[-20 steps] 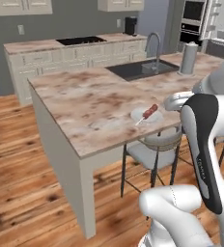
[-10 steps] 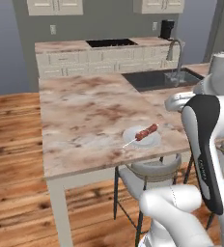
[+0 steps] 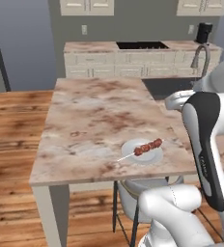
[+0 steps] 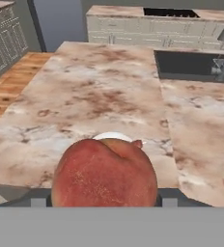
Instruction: Pick up each peach from the fridge and place one peach on each plate on the dining counter.
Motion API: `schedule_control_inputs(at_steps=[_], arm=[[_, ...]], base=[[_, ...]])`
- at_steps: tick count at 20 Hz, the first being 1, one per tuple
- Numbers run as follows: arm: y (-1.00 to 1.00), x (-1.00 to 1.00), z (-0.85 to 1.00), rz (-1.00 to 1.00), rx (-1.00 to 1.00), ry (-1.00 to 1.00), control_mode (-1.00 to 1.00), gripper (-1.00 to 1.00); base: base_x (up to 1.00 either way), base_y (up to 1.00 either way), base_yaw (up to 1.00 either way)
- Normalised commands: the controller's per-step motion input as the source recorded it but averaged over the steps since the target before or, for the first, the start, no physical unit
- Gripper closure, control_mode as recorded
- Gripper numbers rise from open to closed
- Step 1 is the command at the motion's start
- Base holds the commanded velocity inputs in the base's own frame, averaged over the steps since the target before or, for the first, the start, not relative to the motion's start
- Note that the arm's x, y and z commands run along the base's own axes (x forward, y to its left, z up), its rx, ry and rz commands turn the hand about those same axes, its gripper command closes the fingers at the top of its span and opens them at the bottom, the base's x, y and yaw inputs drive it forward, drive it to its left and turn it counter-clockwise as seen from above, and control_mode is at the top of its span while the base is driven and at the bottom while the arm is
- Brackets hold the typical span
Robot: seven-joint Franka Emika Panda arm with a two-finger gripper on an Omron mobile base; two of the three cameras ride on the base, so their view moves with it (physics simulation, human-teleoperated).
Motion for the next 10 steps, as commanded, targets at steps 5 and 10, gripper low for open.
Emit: schedule_control_inputs(at_steps=[5,10], arm=[[0.00,0.00,0.00,0.00,0.00,0.00,1.00,1.00],[-0.13,0.00,-0.32,0.04,0.02,0.04,-1.00,1.00]], base=[[0.47,-0.31,0.43],[0.22,-0.20,0.17]])
